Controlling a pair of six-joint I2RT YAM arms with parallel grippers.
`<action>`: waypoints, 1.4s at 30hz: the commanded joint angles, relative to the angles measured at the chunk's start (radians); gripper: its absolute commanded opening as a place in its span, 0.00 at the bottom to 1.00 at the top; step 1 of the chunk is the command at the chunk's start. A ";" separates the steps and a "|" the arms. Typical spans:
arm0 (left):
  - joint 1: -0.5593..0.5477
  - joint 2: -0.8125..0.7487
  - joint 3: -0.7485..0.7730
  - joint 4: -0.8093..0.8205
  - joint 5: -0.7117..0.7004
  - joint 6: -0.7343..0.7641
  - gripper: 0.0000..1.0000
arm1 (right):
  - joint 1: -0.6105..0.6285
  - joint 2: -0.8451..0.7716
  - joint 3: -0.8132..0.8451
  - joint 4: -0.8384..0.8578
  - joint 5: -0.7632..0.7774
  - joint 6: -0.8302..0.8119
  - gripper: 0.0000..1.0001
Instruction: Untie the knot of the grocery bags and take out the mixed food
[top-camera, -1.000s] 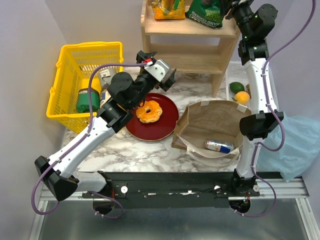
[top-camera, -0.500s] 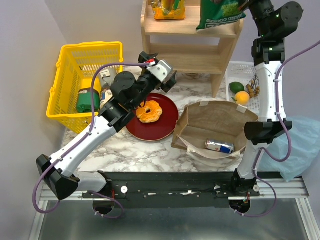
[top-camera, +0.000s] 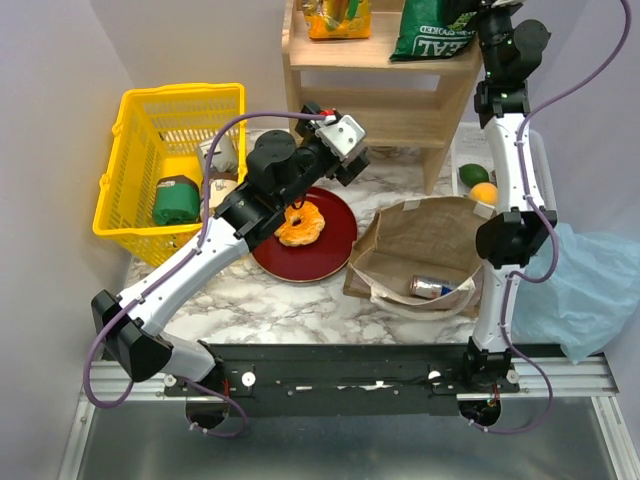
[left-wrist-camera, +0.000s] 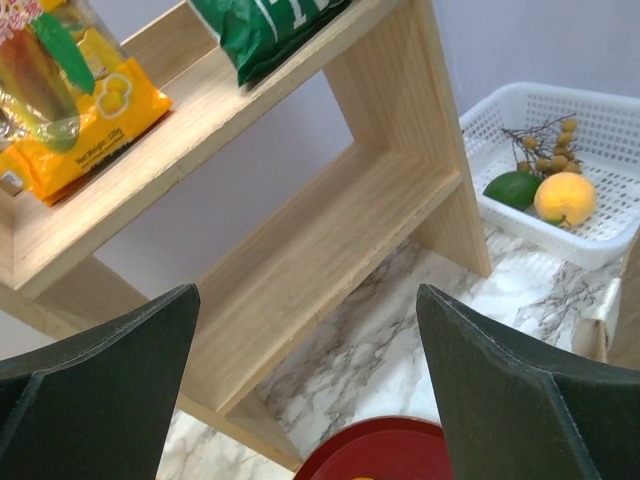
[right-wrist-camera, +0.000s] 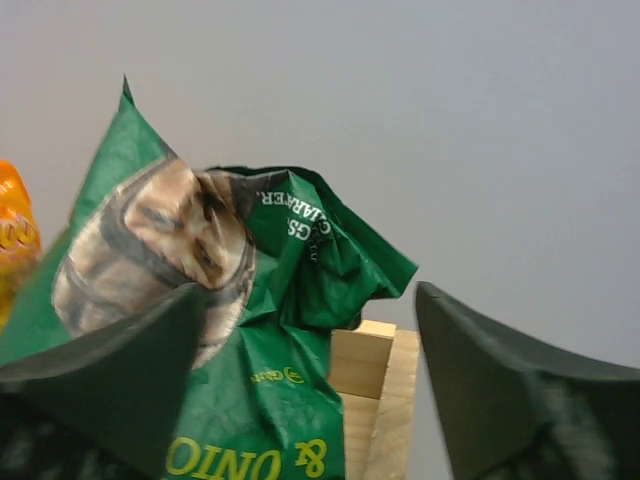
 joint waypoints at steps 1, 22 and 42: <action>-0.034 0.011 0.031 0.007 0.026 -0.002 0.99 | -0.026 -0.097 0.006 -0.011 0.074 0.065 1.00; -0.048 -0.178 -0.181 0.039 0.227 0.015 0.99 | -0.033 -0.752 -0.774 -0.212 -0.459 -0.045 0.48; -0.043 0.320 0.291 -0.309 0.782 -0.142 0.99 | -0.029 -1.633 -1.631 -1.081 -0.500 -0.576 0.72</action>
